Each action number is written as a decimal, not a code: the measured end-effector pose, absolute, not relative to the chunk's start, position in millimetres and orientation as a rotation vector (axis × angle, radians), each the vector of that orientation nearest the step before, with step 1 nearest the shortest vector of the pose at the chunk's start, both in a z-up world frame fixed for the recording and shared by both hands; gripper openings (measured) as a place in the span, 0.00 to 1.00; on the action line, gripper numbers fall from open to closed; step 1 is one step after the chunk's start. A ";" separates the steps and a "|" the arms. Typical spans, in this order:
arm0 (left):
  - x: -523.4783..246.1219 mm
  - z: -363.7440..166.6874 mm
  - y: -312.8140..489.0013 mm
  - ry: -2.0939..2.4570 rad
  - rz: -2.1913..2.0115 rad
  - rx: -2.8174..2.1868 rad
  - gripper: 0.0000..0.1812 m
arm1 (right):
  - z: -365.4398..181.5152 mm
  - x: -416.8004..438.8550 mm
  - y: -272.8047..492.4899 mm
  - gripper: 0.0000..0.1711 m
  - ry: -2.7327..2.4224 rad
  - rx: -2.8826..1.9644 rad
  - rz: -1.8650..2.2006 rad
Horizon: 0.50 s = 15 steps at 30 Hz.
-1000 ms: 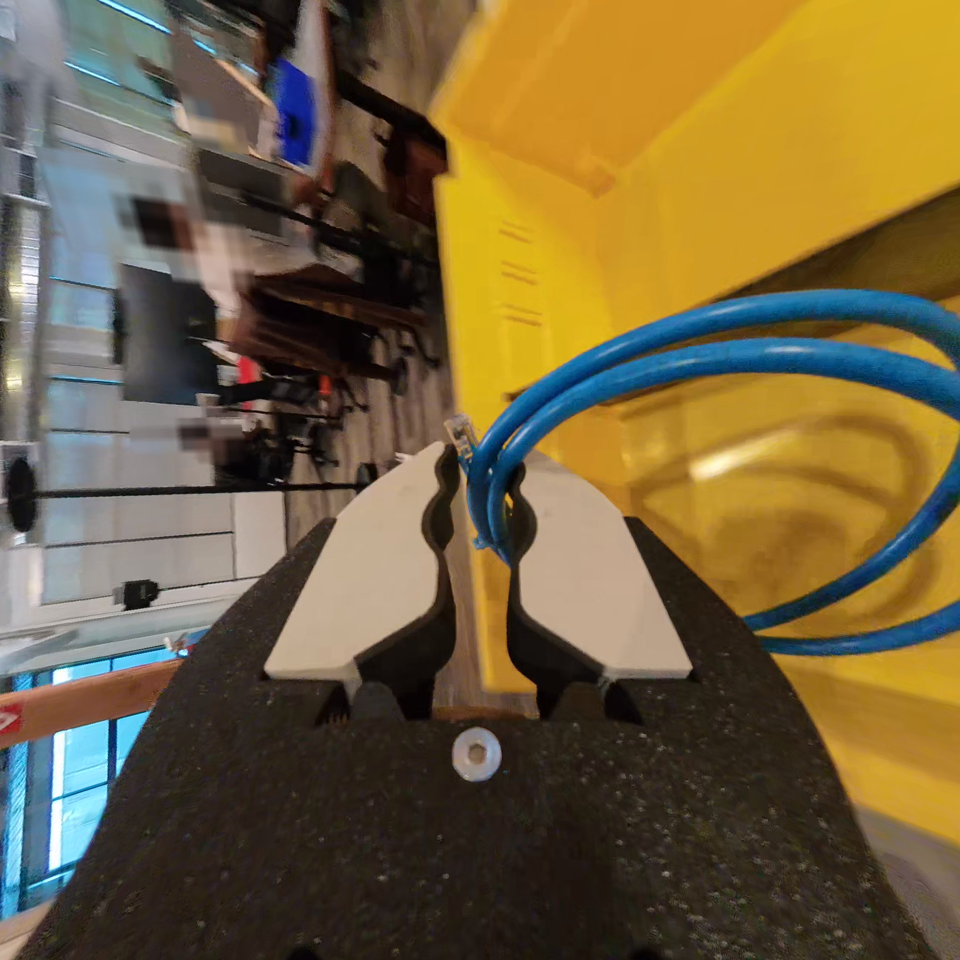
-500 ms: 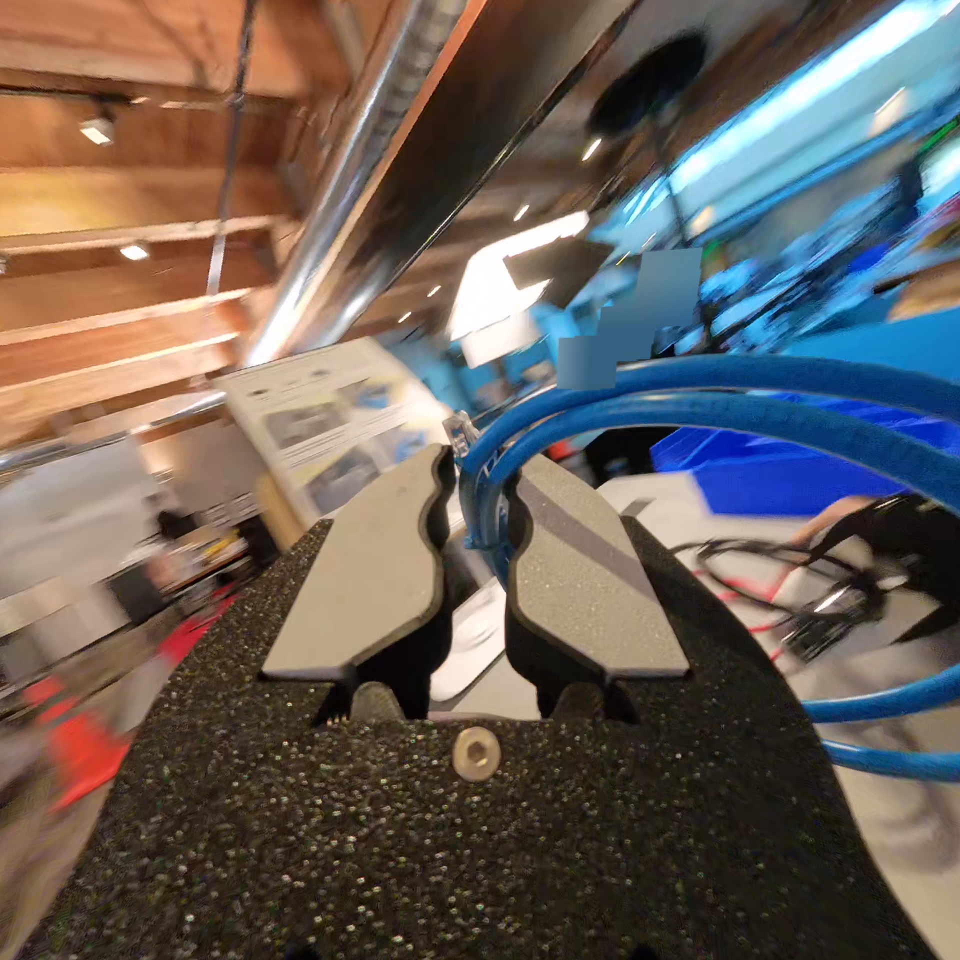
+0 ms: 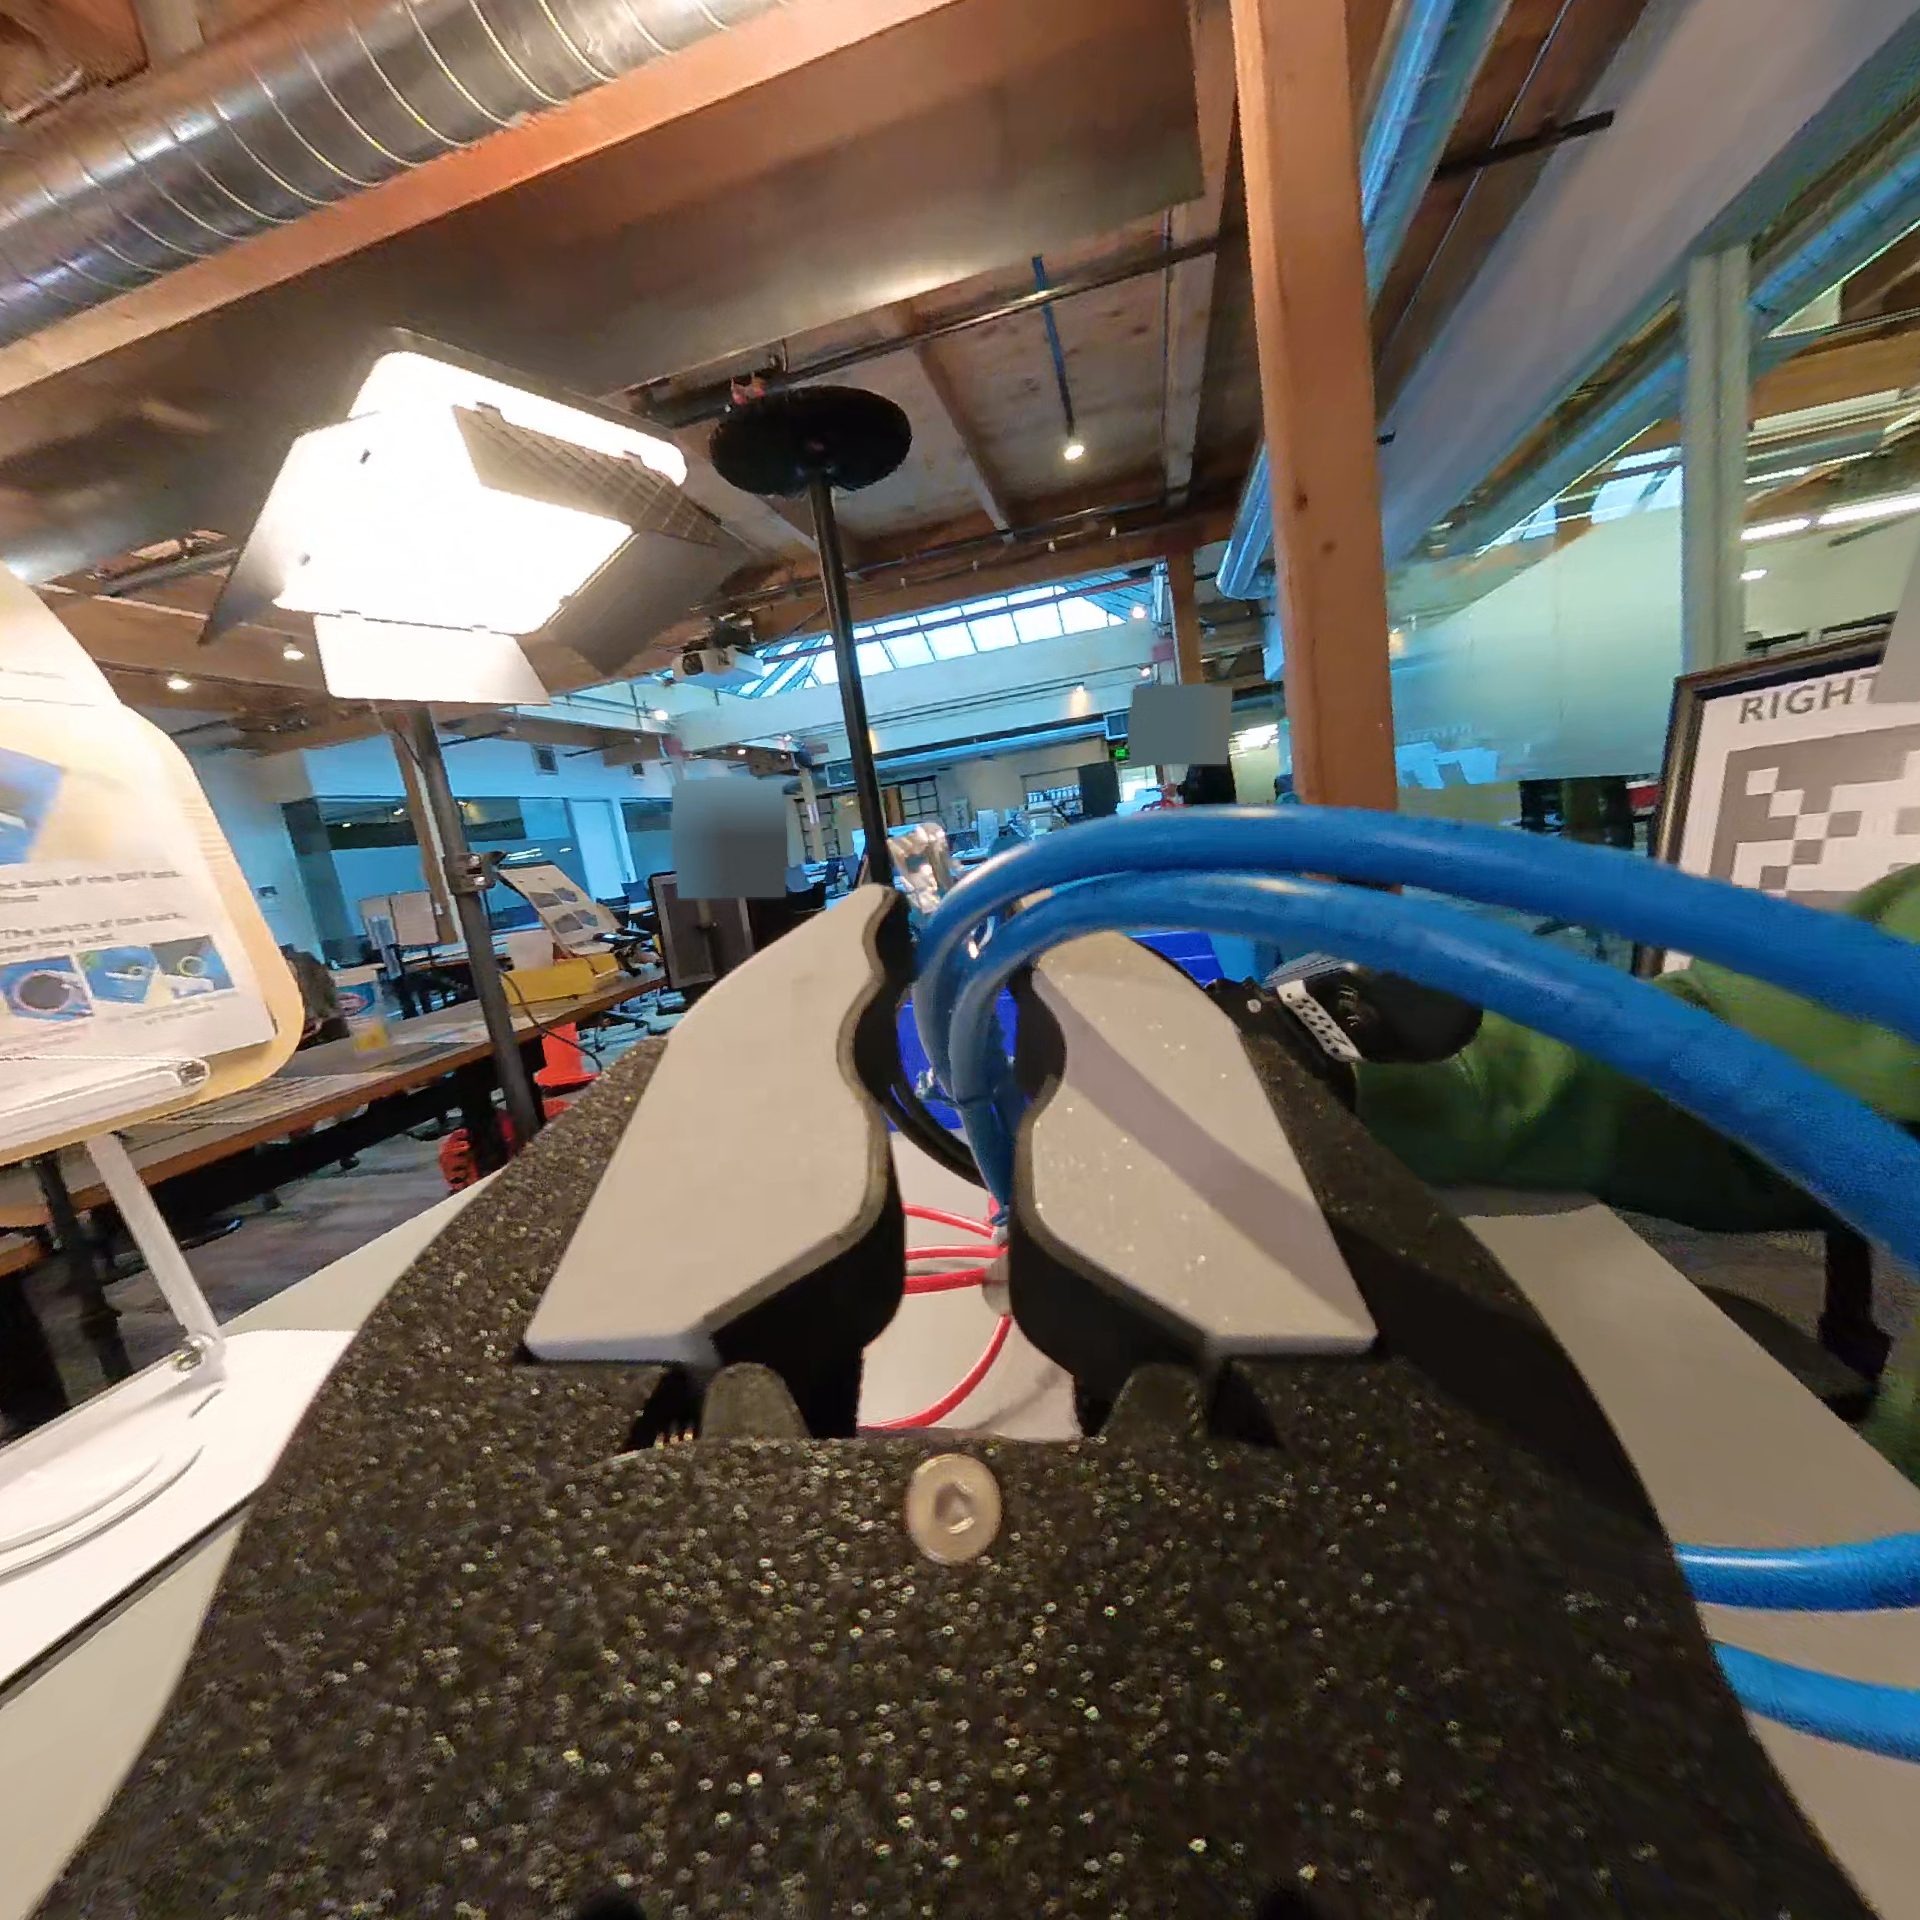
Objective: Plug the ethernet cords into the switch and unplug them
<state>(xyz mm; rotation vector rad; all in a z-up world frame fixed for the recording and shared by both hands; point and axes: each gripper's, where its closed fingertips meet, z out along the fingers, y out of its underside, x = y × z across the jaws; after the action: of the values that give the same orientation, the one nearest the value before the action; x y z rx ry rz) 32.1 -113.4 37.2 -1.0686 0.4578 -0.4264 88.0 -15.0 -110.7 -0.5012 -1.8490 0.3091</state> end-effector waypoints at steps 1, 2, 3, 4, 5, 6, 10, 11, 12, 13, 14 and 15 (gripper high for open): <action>33.3 37.4 -114.2 0.462 -0.438 -1.069 0.10 | -109.9 87.7 -15.3 0.17 -1.845 -0.501 0.309; 35.3 36.7 -114.2 0.471 -0.444 -1.077 0.10 | -109.2 87.5 -15.9 0.17 -1.841 -0.499 0.308; 37.6 35.6 -113.9 0.482 -0.440 -1.084 0.10 | -108.8 87.2 -16.4 0.17 -1.838 -0.498 0.308; 40.0 34.6 -113.4 0.494 -0.434 -1.090 0.10 | -108.7 87.0 -16.8 0.17 -1.837 -0.497 0.309; 42.4 33.7 -112.7 0.504 -0.431 -1.096 0.10 | -108.7 86.8 -16.9 0.17 -1.836 -0.497 0.308; 44.7 32.9 -112.1 0.511 -0.433 -1.100 0.10 | -108.7 86.6 -16.8 0.17 -1.835 -0.496 0.308; 52.0 29.1 -109.7 0.537 -0.428 -1.115 0.10 | -106.6 86.9 -15.7 0.17 -1.827 -0.505 0.324; 53.3 28.4 -109.2 0.541 -0.427 -1.117 0.10 | -105.6 86.9 -15.5 0.17 -1.822 -0.510 0.334; 54.0 27.8 -108.6 0.541 -0.426 -1.119 0.10 | -104.4 87.0 -15.3 0.17 -1.818 -0.515 0.343; 54.6 27.2 -108.0 0.540 -0.427 -1.121 0.10 | -103.4 87.2 -15.3 0.17 -1.814 -0.520 0.352; 55.1 26.4 -107.4 0.539 -0.429 -1.123 0.10 | -102.5 87.3 -15.5 0.17 -1.811 -0.524 0.361; 55.3 25.5 -106.4 0.536 -0.429 -1.126 0.10 | -101.7 87.4 -15.8 0.17 -1.809 -0.527 0.369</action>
<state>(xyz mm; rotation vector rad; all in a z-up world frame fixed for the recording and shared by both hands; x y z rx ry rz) 55.3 -106.4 25.5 -1.1260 0.5359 -0.4289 87.4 -15.8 -101.7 -0.5271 -1.8090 0.3692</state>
